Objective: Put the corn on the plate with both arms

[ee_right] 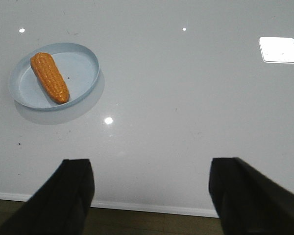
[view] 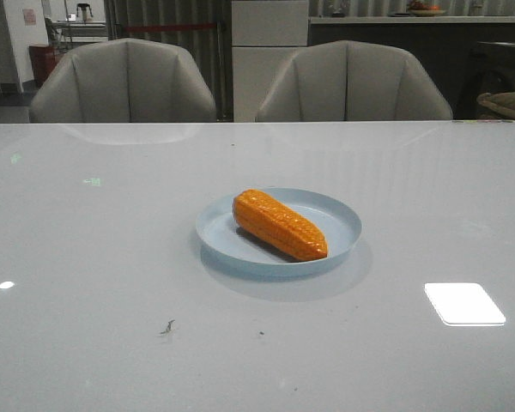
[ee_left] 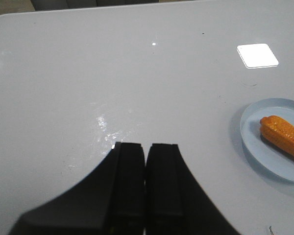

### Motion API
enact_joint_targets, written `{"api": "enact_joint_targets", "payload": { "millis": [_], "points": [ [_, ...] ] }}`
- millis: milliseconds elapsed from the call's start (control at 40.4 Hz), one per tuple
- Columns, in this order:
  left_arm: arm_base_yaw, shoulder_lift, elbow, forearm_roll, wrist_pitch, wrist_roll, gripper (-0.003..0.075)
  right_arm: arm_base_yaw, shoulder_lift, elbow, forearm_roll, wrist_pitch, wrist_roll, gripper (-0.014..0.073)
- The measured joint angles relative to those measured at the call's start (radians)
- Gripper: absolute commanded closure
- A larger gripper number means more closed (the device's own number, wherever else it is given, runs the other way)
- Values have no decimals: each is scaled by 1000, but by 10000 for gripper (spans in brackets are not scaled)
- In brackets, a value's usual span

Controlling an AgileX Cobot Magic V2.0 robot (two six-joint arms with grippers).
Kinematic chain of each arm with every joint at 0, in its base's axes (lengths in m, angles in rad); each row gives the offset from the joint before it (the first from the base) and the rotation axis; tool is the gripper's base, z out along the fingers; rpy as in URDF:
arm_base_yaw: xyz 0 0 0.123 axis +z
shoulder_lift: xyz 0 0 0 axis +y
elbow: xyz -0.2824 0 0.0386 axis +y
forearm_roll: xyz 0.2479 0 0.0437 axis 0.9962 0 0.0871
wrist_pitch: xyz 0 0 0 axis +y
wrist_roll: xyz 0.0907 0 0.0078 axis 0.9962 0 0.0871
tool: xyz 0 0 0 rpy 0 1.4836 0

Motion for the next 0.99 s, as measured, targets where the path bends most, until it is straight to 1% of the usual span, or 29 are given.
{"api": "enact_joint_targets", "payload": {
  "millis": [495, 668, 742, 791, 890, 989],
  "points": [
    [0, 0, 2, 0, 0, 0, 627, 0, 1, 0, 0, 0, 0, -1],
    [19, -62, 29, -19, -6, 7, 627, 0, 1, 0, 0, 0, 0, -1],
    [49, -122, 57, -48, -28, 69, 627, 0, 1, 0, 0, 0, 0, -1],
    [74, -171, 88, -80, -57, 147, 627, 0, 1, 0, 0, 0, 0, -1],
    [124, -286, 172, -146, -151, 284, 627, 0, 1, 0, 1, 0, 0, -1],
    [163, -377, 273, -177, -234, 323, 627, 0, 1, 0, 1, 0, 0, -1]
  ]
}}
